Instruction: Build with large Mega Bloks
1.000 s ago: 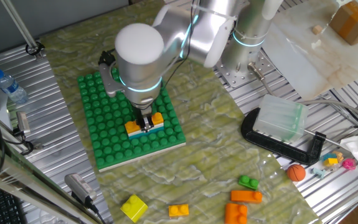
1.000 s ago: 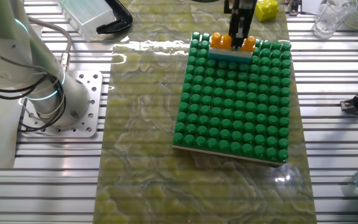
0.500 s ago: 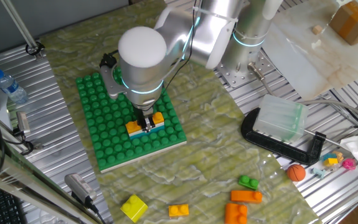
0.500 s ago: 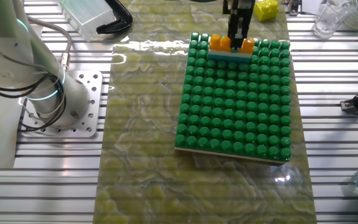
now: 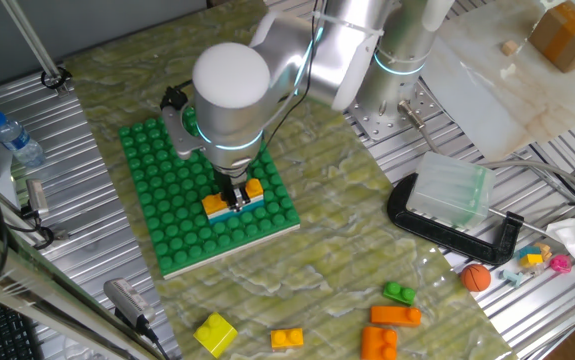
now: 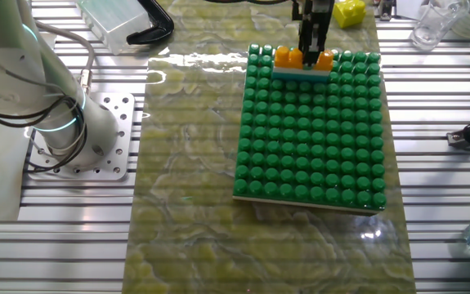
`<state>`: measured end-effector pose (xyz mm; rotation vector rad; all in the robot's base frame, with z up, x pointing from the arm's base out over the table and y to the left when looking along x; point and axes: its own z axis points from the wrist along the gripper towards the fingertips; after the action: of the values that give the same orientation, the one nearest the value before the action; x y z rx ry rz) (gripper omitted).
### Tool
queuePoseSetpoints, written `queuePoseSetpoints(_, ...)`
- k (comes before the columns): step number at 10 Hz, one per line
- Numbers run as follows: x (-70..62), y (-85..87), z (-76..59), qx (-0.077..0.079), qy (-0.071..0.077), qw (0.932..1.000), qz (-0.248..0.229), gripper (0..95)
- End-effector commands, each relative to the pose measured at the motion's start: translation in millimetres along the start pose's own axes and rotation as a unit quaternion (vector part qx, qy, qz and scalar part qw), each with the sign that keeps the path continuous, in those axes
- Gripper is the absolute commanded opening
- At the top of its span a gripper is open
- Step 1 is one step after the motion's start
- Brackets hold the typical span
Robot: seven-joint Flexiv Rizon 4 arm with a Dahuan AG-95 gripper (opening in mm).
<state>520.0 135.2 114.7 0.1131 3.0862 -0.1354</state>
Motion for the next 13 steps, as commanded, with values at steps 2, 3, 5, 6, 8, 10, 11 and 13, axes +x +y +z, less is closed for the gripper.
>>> queuePoseSetpoints(2,-2.1,-3.4,27.1,-0.003,0.0,0.9999,-0.01,0.0)
queuePoseSetpoints(3,-1.5,-5.0,29.6,-0.004,0.0,0.9999,-0.013,0.0)
queuePoseSetpoints(5,-2.0,-6.5,32.6,-0.024,0.004,0.9995,-0.019,0.0)
queuePoseSetpoints(6,-3.2,-7.3,35.0,-0.042,0.002,0.9989,-0.018,0.0)
queuePoseSetpoints(8,-5.3,-7.5,39.4,-0.05,0.003,0.9986,-0.02,0.0)
queuePoseSetpoints(10,-6.6,-8.2,43.4,-0.046,0.003,0.9985,-0.03,0.0)
queuePoseSetpoints(11,-6.6,-8.3,43.7,-0.046,0.002,0.9985,-0.03,0.0)
queuePoseSetpoints(13,-6.6,-8.3,43.7,-0.047,0.004,0.9984,-0.03,0.0)
